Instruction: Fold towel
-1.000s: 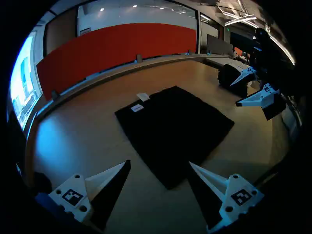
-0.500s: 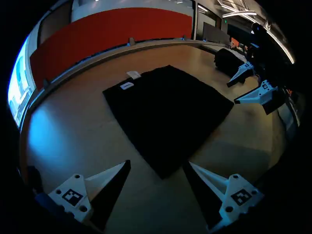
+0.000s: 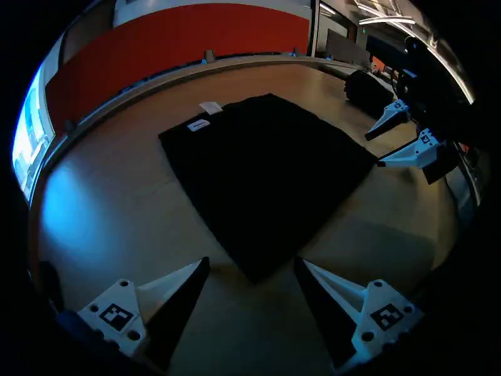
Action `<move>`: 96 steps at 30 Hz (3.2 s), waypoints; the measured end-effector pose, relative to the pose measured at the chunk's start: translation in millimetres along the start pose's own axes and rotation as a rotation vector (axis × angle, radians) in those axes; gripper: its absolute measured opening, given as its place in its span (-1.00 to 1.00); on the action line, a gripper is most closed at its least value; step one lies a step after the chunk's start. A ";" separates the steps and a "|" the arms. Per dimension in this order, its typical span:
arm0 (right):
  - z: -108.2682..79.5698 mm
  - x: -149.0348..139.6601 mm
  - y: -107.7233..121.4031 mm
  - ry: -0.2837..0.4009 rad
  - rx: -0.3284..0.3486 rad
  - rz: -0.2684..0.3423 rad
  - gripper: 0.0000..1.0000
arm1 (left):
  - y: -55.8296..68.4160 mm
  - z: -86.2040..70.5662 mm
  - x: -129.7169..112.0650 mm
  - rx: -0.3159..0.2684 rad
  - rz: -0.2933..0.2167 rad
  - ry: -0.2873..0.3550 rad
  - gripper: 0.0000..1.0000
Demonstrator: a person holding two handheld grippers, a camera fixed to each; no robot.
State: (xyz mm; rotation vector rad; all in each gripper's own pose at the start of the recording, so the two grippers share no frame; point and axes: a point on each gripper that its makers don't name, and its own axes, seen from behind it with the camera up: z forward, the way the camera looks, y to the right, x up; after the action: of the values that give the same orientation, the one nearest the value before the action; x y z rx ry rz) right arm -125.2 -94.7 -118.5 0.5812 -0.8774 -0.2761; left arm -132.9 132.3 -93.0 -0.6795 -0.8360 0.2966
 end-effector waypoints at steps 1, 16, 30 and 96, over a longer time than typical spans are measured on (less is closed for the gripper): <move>0.4 -0.7 -0.5 -0.001 0.002 0.001 0.88 | 0.4 -0.1 -0.3 0.002 0.000 -0.001 0.98; 3.6 -6.9 -7.0 -0.004 0.029 0.003 0.31 | 2.8 -0.7 -2.2 0.026 -0.001 -0.017 0.44; 2.8 -7.3 -12.4 -0.002 0.039 -0.039 -0.23 | 6.9 -0.3 -2.4 0.032 -0.007 -0.021 0.19; -84.7 87.7 -5.4 0.170 0.017 0.006 -0.78 | 1.8 -81.2 80.3 0.071 -0.176 0.052 -0.78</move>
State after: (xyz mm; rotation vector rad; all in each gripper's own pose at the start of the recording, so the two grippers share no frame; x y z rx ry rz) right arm -4.5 -108.3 -107.6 0.6086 -0.7174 -0.2103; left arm -19.0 138.0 -86.3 -0.5407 -0.8261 0.1486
